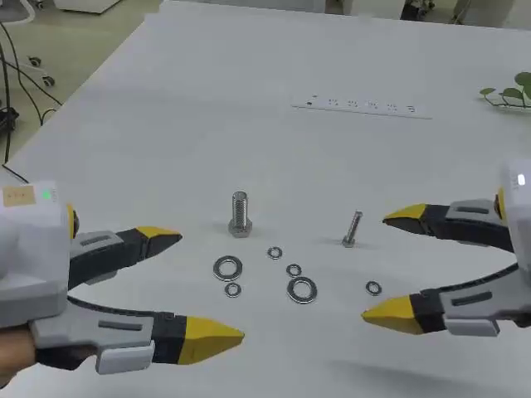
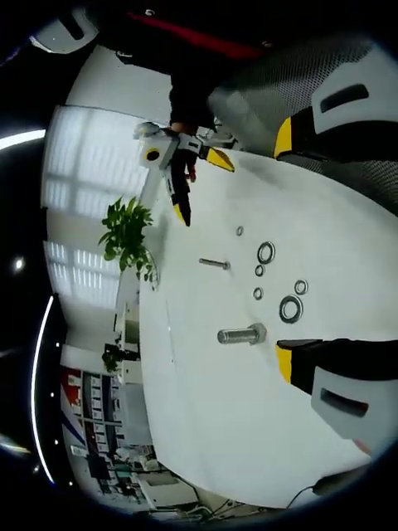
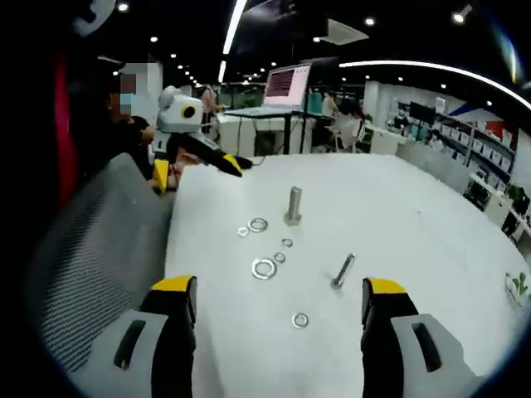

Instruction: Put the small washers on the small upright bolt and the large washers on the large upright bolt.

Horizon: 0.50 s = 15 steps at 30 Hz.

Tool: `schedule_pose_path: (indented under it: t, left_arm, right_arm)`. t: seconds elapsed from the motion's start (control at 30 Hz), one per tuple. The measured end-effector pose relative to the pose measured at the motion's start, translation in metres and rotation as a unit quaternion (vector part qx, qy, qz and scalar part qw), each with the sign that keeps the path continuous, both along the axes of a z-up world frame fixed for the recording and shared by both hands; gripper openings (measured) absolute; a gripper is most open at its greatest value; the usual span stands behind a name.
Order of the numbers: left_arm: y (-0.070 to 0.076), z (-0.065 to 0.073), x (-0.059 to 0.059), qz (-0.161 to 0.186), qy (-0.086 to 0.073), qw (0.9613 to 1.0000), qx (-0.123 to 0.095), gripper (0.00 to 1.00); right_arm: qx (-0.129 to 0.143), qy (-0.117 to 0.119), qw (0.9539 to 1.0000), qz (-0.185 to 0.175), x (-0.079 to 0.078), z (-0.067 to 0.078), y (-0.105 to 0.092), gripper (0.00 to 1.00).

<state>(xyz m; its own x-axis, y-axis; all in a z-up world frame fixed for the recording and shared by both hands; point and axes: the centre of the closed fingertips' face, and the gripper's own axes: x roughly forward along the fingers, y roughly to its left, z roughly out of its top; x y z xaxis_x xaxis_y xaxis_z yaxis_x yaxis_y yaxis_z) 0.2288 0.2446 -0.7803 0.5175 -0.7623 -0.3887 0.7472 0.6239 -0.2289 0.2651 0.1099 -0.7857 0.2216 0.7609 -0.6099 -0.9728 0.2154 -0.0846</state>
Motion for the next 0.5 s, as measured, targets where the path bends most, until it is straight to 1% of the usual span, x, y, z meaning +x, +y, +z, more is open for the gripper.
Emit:
schedule_pose_path:
  t: [0.07, 0.13, 0.17, 0.27, 0.37, 0.4, 0.5]
  left_arm:
    - [0.0, 0.0, 0.0, 0.002, 0.0, 1.0, 0.0, 0.88]
    - [0.0, 0.001, 0.0, 0.003, -0.002, 1.0, 0.001, 0.87]
    - [0.0, 0.001, 0.0, 0.003, -0.002, 1.0, 0.001, 0.87]
    - [0.001, 0.0, -0.001, 0.005, -0.002, 1.0, 0.003, 0.87]
    - [0.001, -0.001, -0.001, 0.007, -0.001, 1.0, 0.004, 0.87]
    - [0.001, -0.001, -0.002, 0.008, -0.002, 1.0, 0.004, 0.87]
    - [0.0, -0.001, -0.002, 0.008, -0.003, 1.0, 0.003, 0.87]
  right_arm:
    - [-0.003, 0.003, 1.0, 0.006, -0.001, -0.001, 0.004, 0.7]
    - [-0.009, 0.001, 0.9999, 0.012, 0.0, -0.002, 0.007, 0.68]
    - [-0.016, 0.003, 0.9998, 0.016, -0.001, -0.004, 0.008, 0.66]
    - [-0.024, 0.005, 0.9994, 0.024, -0.001, -0.006, 0.014, 0.63]
    - [-0.042, 0.002, 0.9985, 0.034, -0.001, -0.011, 0.02, 0.59]
    - [-0.048, 0.005, 0.9981, 0.038, -0.002, -0.014, 0.022, 0.58]
    - [-0.055, 0.006, 0.9973, 0.048, -0.003, -0.017, 0.028, 0.57]
